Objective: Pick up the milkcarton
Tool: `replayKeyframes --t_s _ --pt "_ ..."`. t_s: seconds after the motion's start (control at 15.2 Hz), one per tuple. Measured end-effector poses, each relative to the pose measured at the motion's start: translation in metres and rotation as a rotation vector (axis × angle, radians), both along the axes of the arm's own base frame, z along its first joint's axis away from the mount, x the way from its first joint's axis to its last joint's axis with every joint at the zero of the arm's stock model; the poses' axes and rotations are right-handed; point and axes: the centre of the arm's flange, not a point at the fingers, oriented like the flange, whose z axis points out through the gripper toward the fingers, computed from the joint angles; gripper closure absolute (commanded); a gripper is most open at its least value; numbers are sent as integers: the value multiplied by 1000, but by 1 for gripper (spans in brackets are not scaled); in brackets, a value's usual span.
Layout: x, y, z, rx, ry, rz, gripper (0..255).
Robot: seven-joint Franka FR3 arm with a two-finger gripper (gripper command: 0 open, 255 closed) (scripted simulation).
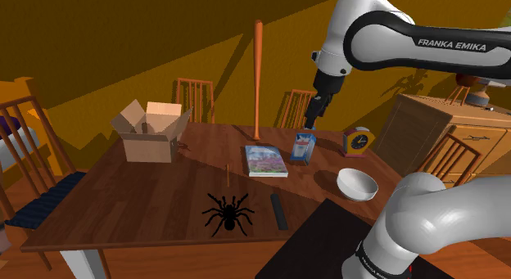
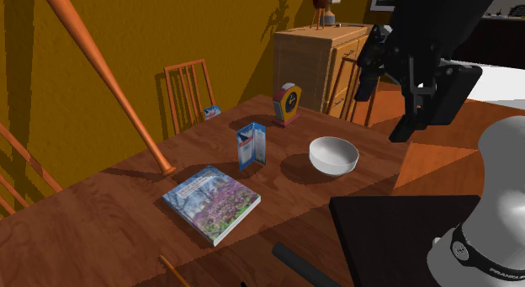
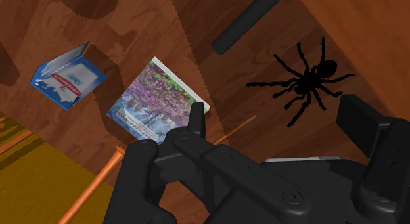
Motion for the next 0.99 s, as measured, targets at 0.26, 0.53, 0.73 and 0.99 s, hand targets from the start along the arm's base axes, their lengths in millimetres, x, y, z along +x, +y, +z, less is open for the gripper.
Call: replayKeyframes --t_s 0.26,0.53,0.73,0.99 --pt "4 -26 -14 5 7 23 0" --pt "15 -72 -36 15 19 68 0" --pt "24 -107 -51 22 29 104 0" --pt "37 -157 -77 32 42 152 0"
